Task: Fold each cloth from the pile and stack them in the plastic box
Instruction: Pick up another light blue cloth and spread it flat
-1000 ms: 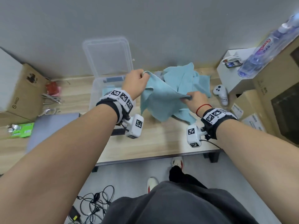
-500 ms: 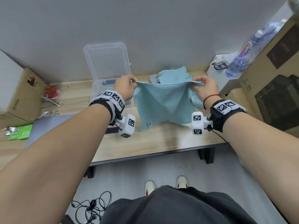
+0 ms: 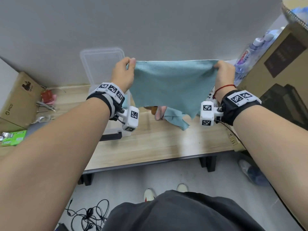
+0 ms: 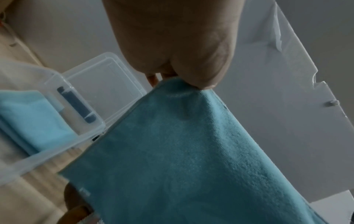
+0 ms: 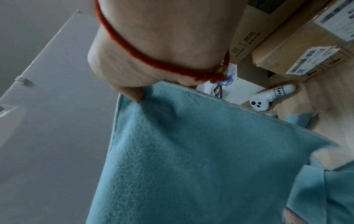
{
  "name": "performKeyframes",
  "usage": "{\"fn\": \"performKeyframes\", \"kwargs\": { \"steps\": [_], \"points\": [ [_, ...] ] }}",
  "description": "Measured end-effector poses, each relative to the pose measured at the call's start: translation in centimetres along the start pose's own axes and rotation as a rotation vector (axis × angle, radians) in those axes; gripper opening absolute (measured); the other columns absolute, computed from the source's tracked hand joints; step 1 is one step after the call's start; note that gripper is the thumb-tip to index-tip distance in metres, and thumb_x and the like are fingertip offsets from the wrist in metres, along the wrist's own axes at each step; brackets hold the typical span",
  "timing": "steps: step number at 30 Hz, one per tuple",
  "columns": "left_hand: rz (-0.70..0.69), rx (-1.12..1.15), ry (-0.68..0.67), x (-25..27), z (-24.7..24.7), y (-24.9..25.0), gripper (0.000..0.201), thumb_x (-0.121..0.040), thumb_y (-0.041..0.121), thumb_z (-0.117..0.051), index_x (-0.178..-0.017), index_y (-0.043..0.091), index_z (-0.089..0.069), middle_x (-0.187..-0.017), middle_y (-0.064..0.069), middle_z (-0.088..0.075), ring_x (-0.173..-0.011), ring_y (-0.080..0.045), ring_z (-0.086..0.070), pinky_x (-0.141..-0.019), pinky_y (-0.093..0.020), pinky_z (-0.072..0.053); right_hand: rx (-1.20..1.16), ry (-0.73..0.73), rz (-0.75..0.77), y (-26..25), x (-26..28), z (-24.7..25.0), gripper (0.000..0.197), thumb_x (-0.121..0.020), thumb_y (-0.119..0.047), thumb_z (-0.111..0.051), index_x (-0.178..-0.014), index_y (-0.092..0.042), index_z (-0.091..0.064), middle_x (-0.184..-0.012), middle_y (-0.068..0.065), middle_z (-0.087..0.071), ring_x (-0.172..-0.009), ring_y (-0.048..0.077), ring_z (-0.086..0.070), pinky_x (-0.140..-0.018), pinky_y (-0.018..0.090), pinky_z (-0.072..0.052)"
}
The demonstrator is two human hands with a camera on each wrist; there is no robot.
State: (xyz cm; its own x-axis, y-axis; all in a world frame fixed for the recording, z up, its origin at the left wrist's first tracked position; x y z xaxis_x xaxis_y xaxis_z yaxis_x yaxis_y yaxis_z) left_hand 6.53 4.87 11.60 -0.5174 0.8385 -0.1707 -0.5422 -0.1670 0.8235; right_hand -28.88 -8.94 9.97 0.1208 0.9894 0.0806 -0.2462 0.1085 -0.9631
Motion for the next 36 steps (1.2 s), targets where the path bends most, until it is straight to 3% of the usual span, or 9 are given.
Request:
{"fn": "performKeyframes", "kwargs": {
  "steps": [5,10,12,15,18,20,25,30,36],
  "points": [
    [0.080,-0.054,-0.128,3.3,-4.4,-3.0,0.035,-0.101,0.036,-0.039,-0.080,0.012,-0.054,-0.074,-0.001,-0.050,-0.072,-0.018,-0.044,-0.067,-0.031,-0.034,0.091,-0.013,-0.103,5.8,1.0,0.3,0.025,-0.091,-0.019,-0.046,-0.067,-0.025,-0.044,-0.066,-0.006,-0.045,-0.056,0.006,-0.042,-0.048,0.011,-0.036],
    [0.201,-0.314,-0.435,10.4,-10.7,-11.4,0.046,-0.098,0.047,-0.037,-0.109,0.012,-0.066,-0.107,-0.012,-0.066,-0.102,-0.028,-0.058,-0.081,-0.031,-0.039,0.365,-0.167,-0.278,18.4,4.3,0.4,0.017,-0.094,-0.025,-0.044,-0.078,-0.026,-0.049,-0.083,0.002,-0.052,-0.085,0.017,-0.046,-0.072,0.026,-0.041],
    [0.254,-0.358,-0.547,13.8,-12.8,-14.8,0.049,-0.097,0.048,-0.037,-0.111,0.010,-0.065,-0.113,-0.013,-0.066,-0.106,-0.031,-0.058,-0.086,-0.033,-0.041,0.442,-0.216,-0.331,22.4,6.3,0.8,0.008,-0.097,-0.023,-0.044,-0.095,-0.021,-0.051,-0.090,0.007,-0.050,-0.087,0.017,-0.044,-0.060,0.018,-0.037],
    [0.314,-0.408,-0.655,18.4,-15.5,-18.8,0.041,-0.101,0.038,-0.040,-0.101,0.004,-0.064,-0.110,-0.017,-0.065,-0.104,-0.034,-0.058,-0.086,-0.035,-0.041,0.547,-0.297,-0.436,28.9,9.1,1.4,0.010,-0.097,-0.023,-0.044,-0.099,-0.019,-0.053,-0.078,0.003,-0.050,-0.079,0.020,-0.048,-0.050,0.008,-0.034],
    [0.339,-0.448,-0.745,22.0,-17.1,-21.1,0.036,-0.102,0.035,-0.040,-0.078,0.009,-0.049,-0.097,-0.024,-0.061,-0.097,-0.037,-0.056,-0.074,-0.033,-0.034,0.596,-0.309,-0.486,33.6,10.9,2.5,0.033,-0.083,-0.029,-0.051,-0.092,-0.003,-0.070,-0.086,0.015,-0.064,-0.091,0.035,-0.062,-0.077,0.031,-0.047],
    [0.359,-0.465,-0.787,23.1,-17.5,-22.2,0.037,-0.101,0.035,-0.041,-0.075,0.010,-0.046,-0.088,-0.021,-0.056,-0.094,-0.037,-0.056,-0.072,-0.034,-0.033,0.603,-0.322,-0.486,34.4,11.7,2.8,0.046,-0.072,-0.034,-0.047,-0.092,0.001,-0.069,-0.096,0.025,-0.067,-0.093,0.039,-0.061,-0.081,0.041,-0.047],
    [0.390,-0.436,-0.698,22.7,-17.2,-23.2,0.025,-0.099,0.033,-0.045,-0.087,0.015,-0.057,-0.103,-0.012,-0.063,-0.098,-0.031,-0.057,-0.075,-0.030,-0.037,0.531,-0.290,-0.452,33.8,11.2,2.7,0.054,-0.068,-0.038,-0.043,-0.091,0.004,-0.066,-0.096,0.028,-0.066,-0.092,0.042,-0.061,-0.083,0.044,-0.050],
    [0.381,-0.441,-0.570,19.8,-16.9,-22.5,0.017,-0.099,0.020,-0.042,-0.095,0.012,-0.056,-0.102,-0.013,-0.062,-0.086,-0.025,-0.049,-0.072,-0.029,-0.034,0.493,-0.291,-0.426,32.9,9.0,1.7,0.038,-0.080,-0.031,-0.049,-0.094,-0.001,-0.068,-0.092,0.022,-0.067,-0.087,0.037,-0.063,-0.080,0.042,-0.051],
    [0.417,-0.438,-0.485,17.4,-17.5,-23.1,0.022,-0.099,0.019,-0.043,-0.107,0.010,-0.060,-0.100,-0.008,-0.061,-0.089,-0.024,-0.052,-0.074,-0.028,-0.034,0.536,-0.359,-0.357,33.1,6.9,-0.4,0.029,-0.095,-0.022,-0.046,-0.103,-0.003,-0.066,-0.086,0.010,-0.059,-0.080,0.023,-0.055,-0.071,0.029,-0.041]
  ]
}}
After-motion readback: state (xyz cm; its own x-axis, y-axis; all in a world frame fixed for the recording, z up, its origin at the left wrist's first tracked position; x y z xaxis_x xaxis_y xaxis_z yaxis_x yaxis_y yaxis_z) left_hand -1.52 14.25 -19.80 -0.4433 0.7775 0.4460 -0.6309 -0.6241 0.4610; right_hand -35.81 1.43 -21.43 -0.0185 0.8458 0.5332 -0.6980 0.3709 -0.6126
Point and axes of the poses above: each hand's wrist, its own x-axis away from the middle knuckle, its own z-axis out of the back of the hand, y = z × x, the point moved 9 cm from there along -x, towards the middle knuckle
